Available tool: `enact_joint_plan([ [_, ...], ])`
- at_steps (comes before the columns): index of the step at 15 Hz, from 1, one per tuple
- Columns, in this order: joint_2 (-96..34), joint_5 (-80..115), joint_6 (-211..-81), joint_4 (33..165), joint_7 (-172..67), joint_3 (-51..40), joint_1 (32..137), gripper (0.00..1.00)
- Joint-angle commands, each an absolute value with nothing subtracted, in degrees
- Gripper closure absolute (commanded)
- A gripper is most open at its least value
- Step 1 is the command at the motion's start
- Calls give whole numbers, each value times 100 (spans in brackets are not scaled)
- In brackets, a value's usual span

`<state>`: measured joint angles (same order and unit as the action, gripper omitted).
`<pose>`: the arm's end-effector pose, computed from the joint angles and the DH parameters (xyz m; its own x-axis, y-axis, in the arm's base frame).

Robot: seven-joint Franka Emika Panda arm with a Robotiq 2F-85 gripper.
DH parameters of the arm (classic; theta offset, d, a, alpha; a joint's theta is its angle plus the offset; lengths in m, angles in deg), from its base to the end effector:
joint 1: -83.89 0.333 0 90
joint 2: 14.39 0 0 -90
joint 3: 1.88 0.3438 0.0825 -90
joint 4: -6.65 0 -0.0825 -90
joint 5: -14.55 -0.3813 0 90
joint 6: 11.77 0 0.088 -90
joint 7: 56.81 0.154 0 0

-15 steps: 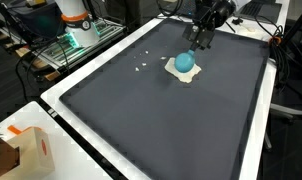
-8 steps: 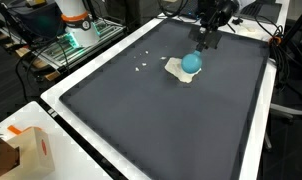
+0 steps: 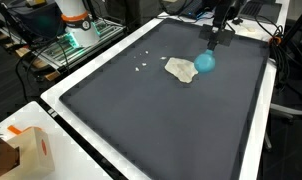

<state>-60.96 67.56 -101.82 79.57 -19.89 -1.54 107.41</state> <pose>0.6993 0.1737 0.2690 0.9987 0.0451 0.0229 0.0044 -0.5281 0.8492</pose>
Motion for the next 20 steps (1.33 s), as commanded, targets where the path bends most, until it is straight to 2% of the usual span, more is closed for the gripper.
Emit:
enact_joint_plan([
  [1, -5539, 6836, -10826, 8661, -2158, -14, 10569, 81],
  [13, -3993, 6302, -13617, 10558, -2690, 252, 9766, 81],
  [20, -3376, 4895, -15158, 11457, -3776, 251, 9276, 81],
])
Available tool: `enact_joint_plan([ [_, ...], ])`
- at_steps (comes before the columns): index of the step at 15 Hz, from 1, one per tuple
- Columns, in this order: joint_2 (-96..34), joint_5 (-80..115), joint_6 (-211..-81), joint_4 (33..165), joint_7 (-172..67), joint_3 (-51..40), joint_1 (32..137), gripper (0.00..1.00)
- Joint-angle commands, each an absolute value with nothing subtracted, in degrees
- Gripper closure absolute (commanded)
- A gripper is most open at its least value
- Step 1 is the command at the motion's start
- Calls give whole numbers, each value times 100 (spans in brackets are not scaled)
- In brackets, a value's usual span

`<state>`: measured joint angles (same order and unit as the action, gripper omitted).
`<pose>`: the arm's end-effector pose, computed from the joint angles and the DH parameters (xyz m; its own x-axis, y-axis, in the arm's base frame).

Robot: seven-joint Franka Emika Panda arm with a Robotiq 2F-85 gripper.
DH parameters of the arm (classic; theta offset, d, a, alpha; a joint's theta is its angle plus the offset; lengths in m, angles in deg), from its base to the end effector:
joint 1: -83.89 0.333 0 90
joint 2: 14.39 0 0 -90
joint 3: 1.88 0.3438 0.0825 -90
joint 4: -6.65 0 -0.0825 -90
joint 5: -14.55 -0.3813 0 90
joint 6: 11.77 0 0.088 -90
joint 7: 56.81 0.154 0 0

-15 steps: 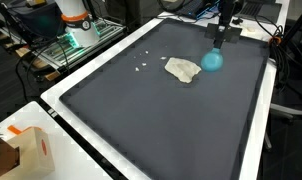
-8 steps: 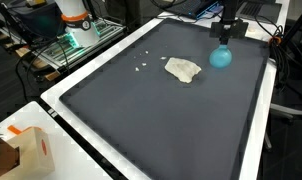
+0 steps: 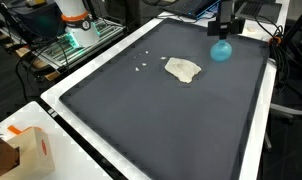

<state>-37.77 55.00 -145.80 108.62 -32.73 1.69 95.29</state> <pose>0.6737 0.1432 0.3329 0.9120 0.3376 0.2331 0.2045 -0.8667 0.4550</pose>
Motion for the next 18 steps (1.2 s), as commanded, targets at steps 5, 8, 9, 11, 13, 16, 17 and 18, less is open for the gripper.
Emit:
enact_joint_plan([
  [5, -3153, 3275, -15935, 11951, -5013, 313, 8943, 81],
  [8, -3091, 2136, -16241, 12181, -5998, 533, 8643, 81],
  [9, -3086, 1743, -16275, 12227, -6317, 625, 8540, 81],
  [11, -3090, 979, -16227, 12280, -6901, 812, 8321, 81],
  [13, -3108, 367, -16076, 12271, -7345, 937, 8154, 81],
  [16, -3136, -213, -15833, 12252, -7702, 989, 8002, 81],
  [17, -3142, -341, -15745, 12239, -7761, 980, 7972, 81],
  [18, -3151, -469, -15647, 12223, -7816, 974, 7938, 81],
])
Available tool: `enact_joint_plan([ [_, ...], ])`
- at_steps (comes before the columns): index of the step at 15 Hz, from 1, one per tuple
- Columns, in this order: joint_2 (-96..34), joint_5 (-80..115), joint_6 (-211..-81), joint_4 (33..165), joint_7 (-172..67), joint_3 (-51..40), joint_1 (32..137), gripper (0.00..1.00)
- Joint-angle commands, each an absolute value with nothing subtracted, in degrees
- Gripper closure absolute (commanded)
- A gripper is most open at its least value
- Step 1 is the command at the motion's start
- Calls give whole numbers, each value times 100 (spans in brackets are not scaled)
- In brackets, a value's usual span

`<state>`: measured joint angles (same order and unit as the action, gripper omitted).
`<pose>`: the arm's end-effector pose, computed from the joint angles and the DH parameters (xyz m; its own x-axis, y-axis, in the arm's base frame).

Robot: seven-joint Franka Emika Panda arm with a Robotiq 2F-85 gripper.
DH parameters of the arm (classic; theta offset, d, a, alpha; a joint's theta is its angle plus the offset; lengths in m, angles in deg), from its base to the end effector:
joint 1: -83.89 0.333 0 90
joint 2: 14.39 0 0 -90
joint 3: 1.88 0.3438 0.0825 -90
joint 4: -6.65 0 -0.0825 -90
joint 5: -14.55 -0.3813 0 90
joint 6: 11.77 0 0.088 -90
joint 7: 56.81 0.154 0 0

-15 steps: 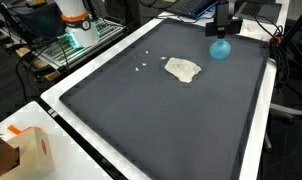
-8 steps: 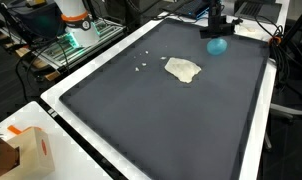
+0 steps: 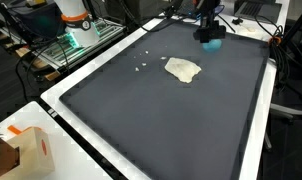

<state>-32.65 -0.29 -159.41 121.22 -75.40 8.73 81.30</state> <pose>0.6406 0.0876 0.3122 0.9328 0.2099 0.2929 0.2640 -0.9513 -0.1591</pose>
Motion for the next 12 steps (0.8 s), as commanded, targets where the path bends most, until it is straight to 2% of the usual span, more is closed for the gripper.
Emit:
enact_joint_plan([
  [1, -3157, -560, -15549, 12214, -7844, 951, 7919, 81],
  [12, -3305, -1451, -14724, 12173, -8149, 785, 7594, 81],
])
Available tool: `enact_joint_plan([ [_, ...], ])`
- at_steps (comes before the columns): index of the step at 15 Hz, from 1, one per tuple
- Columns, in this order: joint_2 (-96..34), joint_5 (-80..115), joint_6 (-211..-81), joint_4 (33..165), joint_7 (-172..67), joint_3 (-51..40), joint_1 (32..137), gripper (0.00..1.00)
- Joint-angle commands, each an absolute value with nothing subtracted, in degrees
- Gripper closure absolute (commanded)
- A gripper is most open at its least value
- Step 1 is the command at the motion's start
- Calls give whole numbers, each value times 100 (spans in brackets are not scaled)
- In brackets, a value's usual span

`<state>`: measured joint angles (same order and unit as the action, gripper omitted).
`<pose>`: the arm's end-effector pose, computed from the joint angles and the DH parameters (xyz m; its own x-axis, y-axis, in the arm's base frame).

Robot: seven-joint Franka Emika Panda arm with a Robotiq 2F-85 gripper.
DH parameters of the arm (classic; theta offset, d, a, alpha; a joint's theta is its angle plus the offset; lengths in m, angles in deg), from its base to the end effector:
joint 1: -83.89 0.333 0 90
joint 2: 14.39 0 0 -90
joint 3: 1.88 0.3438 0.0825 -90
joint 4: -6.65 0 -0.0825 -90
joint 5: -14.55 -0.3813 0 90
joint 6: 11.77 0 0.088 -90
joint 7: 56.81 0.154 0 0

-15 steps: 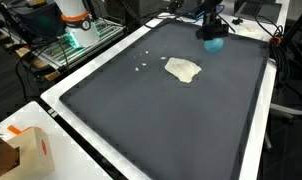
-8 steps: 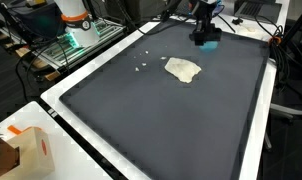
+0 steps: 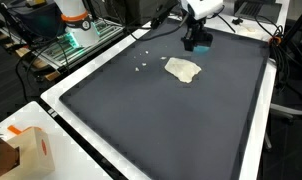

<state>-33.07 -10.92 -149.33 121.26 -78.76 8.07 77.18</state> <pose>0.6228 0.0488 0.2904 0.9861 0.0822 0.1443 0.1267 -0.9340 -0.3341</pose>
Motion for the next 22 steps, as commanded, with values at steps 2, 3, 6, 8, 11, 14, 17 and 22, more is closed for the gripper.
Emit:
enact_joint_plan([
  [2, -3354, -1645, -14659, 12164, -8291, 778, 7517, 81],
  [3, -3376, -1740, -14631, 12159, -8375, 778, 7482, 81],
  [6, -3456, -1959, -14516, 12131, -8521, 751, 7400, 81],
  [8, -3503, -2072, -14449, 12109, -8603, 730, 7369, 81],
  [11, -3581, -2251, -14384, 12077, -8750, 725, 7320, 81],
  [14, -3619, -2458, -14277, 12058, -8906, 705, 7289, 81],
  [17, -3631, -2691, -14128, 12049, -9062, 673, 7261, 81],
  [22, -3651, -2966, -13883, 12022, -9240, 564, 7279, 81],
])
